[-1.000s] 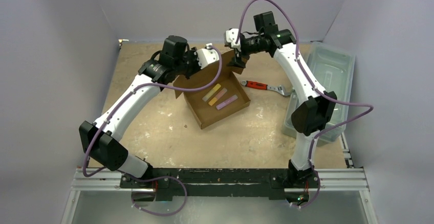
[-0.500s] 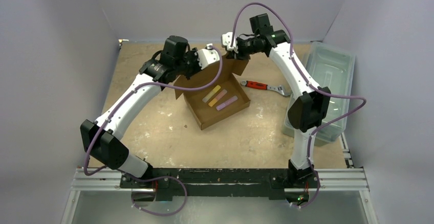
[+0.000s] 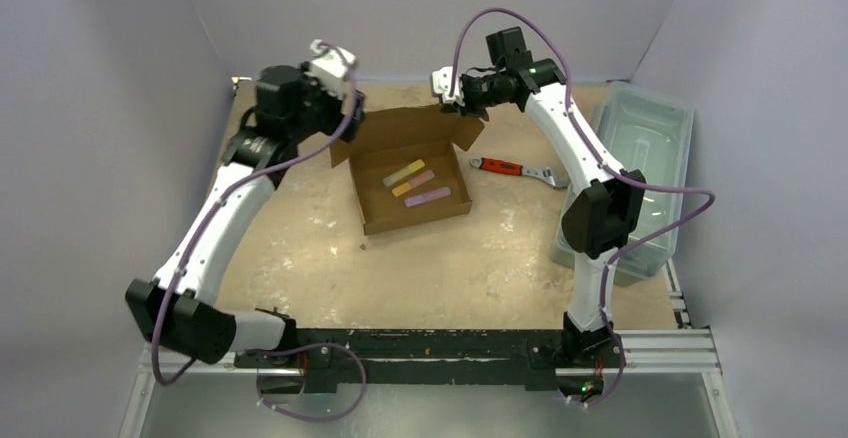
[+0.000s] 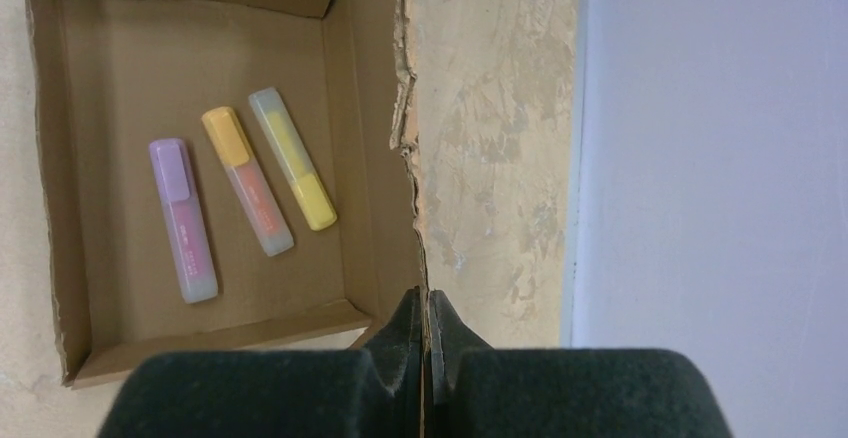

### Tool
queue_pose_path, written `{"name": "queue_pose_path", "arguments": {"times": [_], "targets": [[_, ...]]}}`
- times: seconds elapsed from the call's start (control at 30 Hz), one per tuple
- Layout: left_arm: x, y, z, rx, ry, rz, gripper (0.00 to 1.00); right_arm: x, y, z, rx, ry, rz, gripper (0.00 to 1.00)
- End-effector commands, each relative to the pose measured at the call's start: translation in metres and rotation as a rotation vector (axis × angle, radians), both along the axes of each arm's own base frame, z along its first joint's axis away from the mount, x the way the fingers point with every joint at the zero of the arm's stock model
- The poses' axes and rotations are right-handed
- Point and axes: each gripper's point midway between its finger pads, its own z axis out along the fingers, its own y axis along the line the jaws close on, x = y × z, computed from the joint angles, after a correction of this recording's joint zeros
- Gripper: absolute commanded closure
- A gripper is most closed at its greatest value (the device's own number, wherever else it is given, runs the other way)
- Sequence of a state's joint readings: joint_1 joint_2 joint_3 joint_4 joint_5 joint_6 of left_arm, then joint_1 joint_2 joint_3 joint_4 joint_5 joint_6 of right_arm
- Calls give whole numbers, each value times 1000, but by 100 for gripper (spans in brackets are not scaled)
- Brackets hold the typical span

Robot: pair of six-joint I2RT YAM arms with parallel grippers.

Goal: Fold the paper box

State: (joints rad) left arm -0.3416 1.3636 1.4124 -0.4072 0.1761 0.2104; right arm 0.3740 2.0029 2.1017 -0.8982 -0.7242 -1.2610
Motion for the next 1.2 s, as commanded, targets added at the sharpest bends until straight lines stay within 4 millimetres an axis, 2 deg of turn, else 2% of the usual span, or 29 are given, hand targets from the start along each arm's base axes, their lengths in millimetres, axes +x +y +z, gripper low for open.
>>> {"name": "queue_pose_path", "arguments": {"times": [0.0, 0.07, 0.13, 0.23, 0.33, 0.43, 0.57, 0.73, 0.87, 0.97, 1.17], "targets": [[-22, 51, 49, -317, -40, 263, 25, -7, 3, 28, 35, -57, 21, 100], [-31, 77, 45, -359, -31, 386, 26, -6, 2, 28, 32, -56, 17, 100], [-37, 104, 31, -372, -10, 516, 30, -5, 3, 28, 33, -52, 13, 100], [-42, 138, -3, -390, 37, 685, 41, -6, 3, 30, 36, -47, 12, 100], [-39, 152, -37, -399, 85, 760, 53, -7, 3, 31, 38, -42, 10, 100], [-23, 145, -62, -419, 135, 728, 58, -7, 2, 29, 36, -34, 5, 100], [1, 109, -81, -498, 213, 555, 64, -7, 2, 26, 27, -26, 0, 100], [15, 78, -109, -551, 314, 410, 68, -8, 1, 25, 29, -19, -2, 100], [22, 59, -118, -607, 349, 314, 70, -9, 2, 25, 32, -14, 0, 100], [20, 44, -133, -635, 438, 247, 76, -11, 5, 25, 36, -6, 3, 100], [10, 37, -156, -671, 512, 244, 81, -15, 14, 21, 28, 3, 9, 100]]}}
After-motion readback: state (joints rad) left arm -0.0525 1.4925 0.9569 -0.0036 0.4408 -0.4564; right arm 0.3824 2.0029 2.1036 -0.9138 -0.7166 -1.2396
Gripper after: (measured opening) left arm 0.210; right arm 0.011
